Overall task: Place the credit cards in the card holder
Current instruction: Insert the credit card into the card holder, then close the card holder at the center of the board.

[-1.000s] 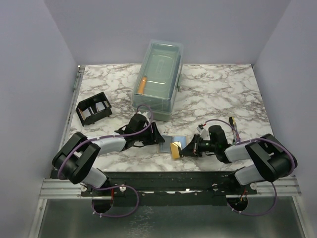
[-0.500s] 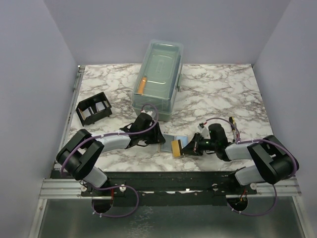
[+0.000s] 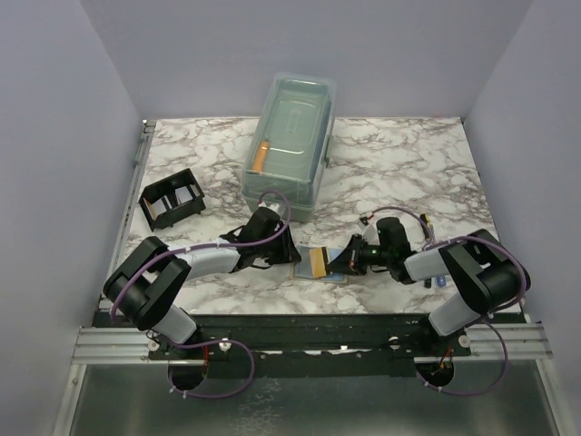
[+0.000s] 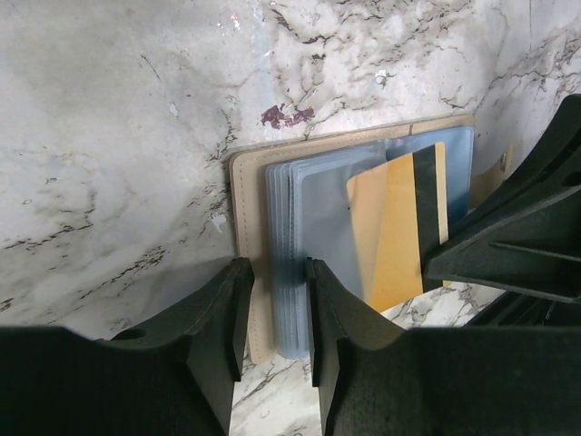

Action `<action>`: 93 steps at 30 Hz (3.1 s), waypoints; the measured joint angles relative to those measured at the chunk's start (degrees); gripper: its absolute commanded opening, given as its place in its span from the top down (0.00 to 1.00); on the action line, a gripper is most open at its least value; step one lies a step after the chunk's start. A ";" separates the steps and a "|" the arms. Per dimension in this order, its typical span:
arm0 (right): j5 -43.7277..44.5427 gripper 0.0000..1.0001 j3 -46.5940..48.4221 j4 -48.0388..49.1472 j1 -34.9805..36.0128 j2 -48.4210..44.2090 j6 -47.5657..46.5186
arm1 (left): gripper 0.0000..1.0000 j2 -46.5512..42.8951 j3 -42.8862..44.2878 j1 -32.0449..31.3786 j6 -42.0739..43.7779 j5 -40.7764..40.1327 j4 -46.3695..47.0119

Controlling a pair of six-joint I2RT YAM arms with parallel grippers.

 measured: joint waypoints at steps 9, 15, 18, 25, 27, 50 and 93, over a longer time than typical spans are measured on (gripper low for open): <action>0.02 1.00 0.98 3.65 0.00 4.02 -0.52 | 0.72 -0.50 -0.68 -0.02 -1.29 -0.26 0.52; 0.31 0.99 0.98 5.88 0.37 5.22 -0.04 | 0.74 -0.70 -1.46 -0.74 -2.93 -0.26 2.27; 2.99 0.87 1.07 5.79 2.80 5.03 0.94 | 0.74 -0.98 -2.19 -0.87 -4.02 -0.33 3.30; 10.43 0.70 3.28 -5.75 4.79 -1.44 -1.42 | 0.75 -2.67 -3.91 -1.49 -5.03 -0.85 3.67; 12.00 0.70 4.46 -9.66 4.79 -3.50 -3.50 | 0.75 -3.19 -4.31 -1.51 -5.11 -0.85 3.32; 10.60 0.88 10.47 -9.40 9.77 3.67 -4.55 | 0.77 -4.66 -5.29 -1.33 -5.29 -1.14 2.84; 37.22 0.76 21.35 -52.92 10.67 -7.21 -16.17 | 0.17 -1.25 -9.79 4.68 -14.88 14.14 19.78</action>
